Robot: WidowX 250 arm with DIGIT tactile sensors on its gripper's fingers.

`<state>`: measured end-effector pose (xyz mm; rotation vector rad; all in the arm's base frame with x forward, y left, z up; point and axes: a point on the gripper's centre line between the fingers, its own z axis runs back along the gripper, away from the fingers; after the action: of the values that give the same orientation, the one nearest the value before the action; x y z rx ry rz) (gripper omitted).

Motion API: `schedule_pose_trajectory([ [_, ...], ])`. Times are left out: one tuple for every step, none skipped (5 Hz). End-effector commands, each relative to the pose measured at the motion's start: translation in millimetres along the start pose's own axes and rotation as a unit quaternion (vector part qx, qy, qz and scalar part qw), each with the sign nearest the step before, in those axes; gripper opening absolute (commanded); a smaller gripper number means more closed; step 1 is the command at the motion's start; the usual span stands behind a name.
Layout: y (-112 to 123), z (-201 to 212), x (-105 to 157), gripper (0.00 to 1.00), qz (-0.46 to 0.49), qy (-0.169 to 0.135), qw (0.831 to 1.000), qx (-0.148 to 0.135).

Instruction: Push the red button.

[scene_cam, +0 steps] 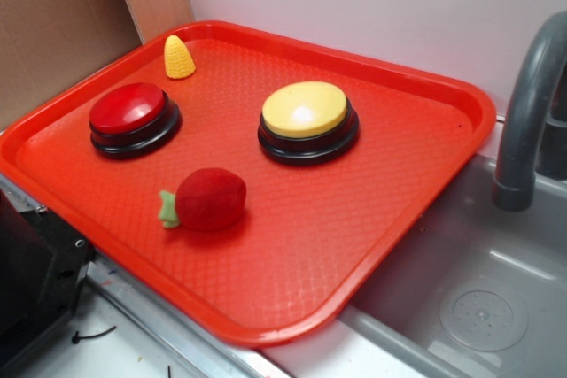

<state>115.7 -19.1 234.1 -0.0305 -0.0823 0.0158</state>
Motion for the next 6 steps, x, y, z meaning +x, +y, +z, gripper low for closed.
schedule_pose_trajectory([
  [0, 0, 0, 1.00, 0.000, 0.000, 1.000, 0.000],
  [51, -38, 12, 1.00, 0.062, 0.023, 0.998, 0.000],
  [79, -66, 17, 1.00, 0.085, 0.021, 0.996, -0.003],
  [99, -106, 21, 1.00, 0.086, 0.038, 0.995, -0.011],
  [99, -128, 25, 1.00, 0.060, 0.040, 0.997, -0.007],
  [94, -140, 33, 1.00, 0.045, 0.026, 0.999, -0.009],
])
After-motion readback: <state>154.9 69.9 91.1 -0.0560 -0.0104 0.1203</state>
